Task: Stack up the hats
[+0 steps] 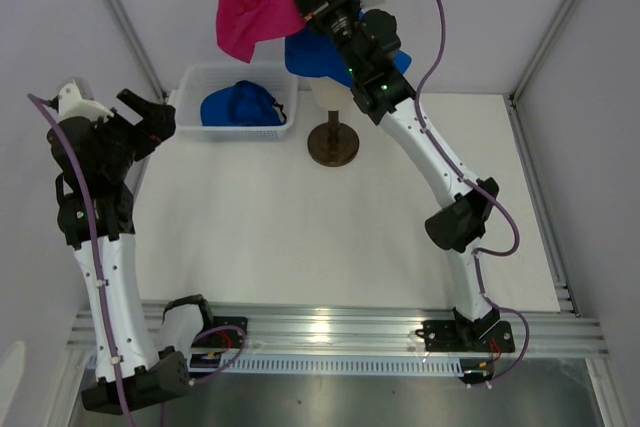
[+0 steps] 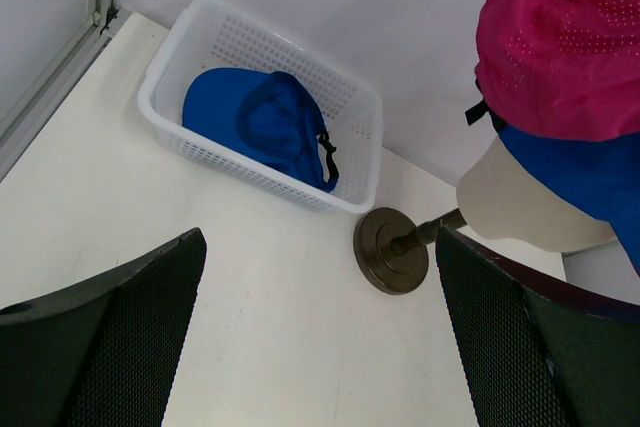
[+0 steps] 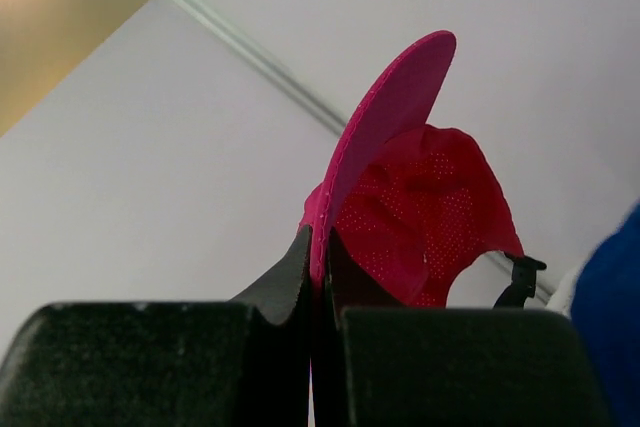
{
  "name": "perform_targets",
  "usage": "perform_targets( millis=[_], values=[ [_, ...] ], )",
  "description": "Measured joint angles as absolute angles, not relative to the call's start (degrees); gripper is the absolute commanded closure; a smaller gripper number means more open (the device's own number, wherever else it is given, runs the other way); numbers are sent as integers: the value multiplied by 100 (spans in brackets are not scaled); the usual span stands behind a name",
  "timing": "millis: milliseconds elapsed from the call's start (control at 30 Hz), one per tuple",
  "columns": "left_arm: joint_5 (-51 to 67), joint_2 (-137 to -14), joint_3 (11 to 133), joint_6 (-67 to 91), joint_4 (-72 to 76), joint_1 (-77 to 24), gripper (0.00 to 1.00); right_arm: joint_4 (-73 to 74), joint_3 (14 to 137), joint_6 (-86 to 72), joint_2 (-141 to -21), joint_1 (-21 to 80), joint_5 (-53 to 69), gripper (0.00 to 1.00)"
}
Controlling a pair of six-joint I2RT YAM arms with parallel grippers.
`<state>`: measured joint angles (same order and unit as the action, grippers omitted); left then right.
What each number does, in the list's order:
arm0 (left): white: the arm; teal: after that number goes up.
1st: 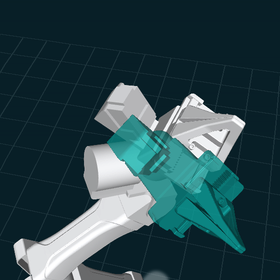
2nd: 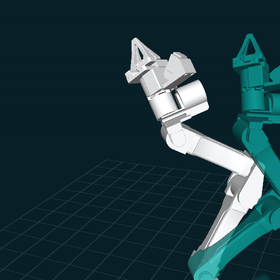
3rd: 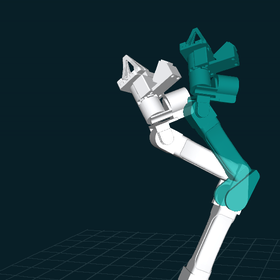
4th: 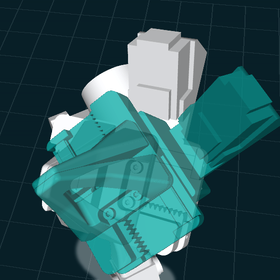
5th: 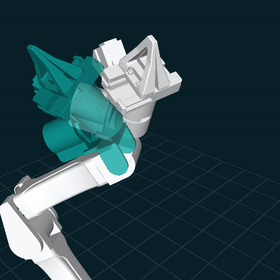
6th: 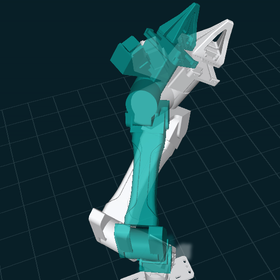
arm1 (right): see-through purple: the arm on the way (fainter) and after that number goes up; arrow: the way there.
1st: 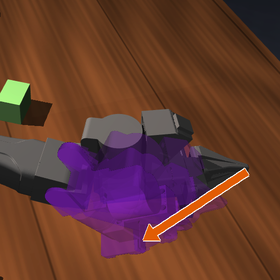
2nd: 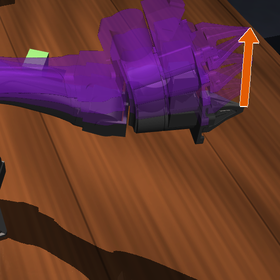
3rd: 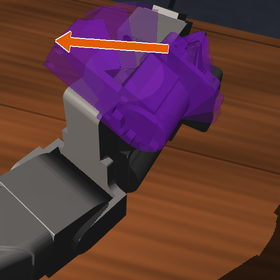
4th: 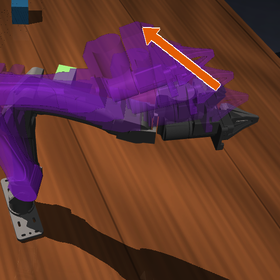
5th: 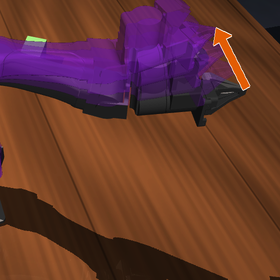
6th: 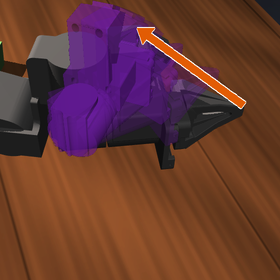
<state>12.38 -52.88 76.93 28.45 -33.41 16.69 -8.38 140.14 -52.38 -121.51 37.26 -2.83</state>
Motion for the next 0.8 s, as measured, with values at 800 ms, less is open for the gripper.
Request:
perform_targets(
  millis=[800],
  values=[
    [1391,-6049,7690,2845,-2985,1669,0,-585,12342,-6394,-11271,3186,-1562,100]
  ],
)
